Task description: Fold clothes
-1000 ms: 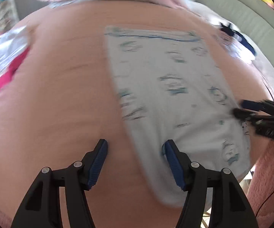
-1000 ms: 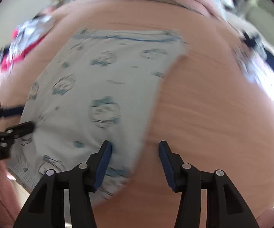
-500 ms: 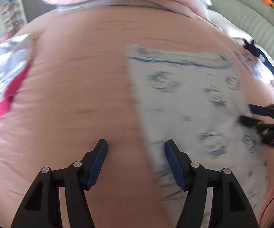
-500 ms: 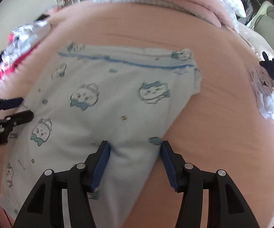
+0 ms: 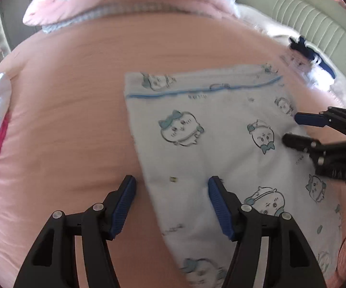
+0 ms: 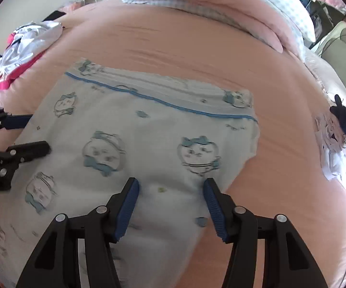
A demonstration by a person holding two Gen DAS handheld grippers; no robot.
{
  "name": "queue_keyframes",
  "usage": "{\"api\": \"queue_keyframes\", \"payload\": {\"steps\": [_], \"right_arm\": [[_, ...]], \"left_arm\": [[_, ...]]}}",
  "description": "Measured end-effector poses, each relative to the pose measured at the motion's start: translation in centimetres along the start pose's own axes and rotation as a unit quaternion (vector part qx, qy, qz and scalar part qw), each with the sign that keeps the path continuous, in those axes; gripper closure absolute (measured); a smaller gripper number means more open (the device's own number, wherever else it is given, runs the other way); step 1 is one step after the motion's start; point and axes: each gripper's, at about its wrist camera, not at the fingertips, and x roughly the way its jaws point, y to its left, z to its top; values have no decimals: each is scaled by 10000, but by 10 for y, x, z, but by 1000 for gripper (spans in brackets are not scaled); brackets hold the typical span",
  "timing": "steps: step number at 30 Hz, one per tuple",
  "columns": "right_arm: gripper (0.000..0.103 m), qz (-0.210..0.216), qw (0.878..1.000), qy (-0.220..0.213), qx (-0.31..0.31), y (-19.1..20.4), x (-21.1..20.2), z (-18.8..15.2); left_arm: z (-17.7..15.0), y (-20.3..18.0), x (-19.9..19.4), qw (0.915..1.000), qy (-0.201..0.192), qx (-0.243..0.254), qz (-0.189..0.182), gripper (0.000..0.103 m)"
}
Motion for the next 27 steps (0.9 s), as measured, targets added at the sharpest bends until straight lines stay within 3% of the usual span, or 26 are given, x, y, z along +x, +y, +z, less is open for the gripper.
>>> {"api": "queue_keyframes", "payload": {"steps": [2,5,9,12,15,16,21,25,27], "right_arm": [[49,-53,9999,-20,-83,1,2,5],[49,-193,9997,-148,-81,-6,1,16],[49,451,9981,-396,-158,7,4,47],[49,568,9977,-33,-359,25,37,65],[49,606,9975,7,-374,26,54,79],[49,646,9974,-14,-317,24,57,83],[52,1063,9937,-181,295,9,56,94],[52,1393,9866,-313,784,-3,56,103],[52,1401,9859,-377,830,-2,44,99]], "left_arm": [[3,19,-6,9986,10,-248,460,42],[18,44,-18,9946,-380,-903,339,46],[51,-2,-17,9953,-779,-119,-564,46],[64,-35,9,9948,-416,344,-860,46],[67,-49,35,9963,-142,633,-567,46],[70,-47,38,9963,-231,606,-557,46],[91,-25,41,9983,-513,150,-216,46],[96,-3,39,9979,-538,-349,-97,46],[86,1,21,9969,-668,-356,-192,46]]}}
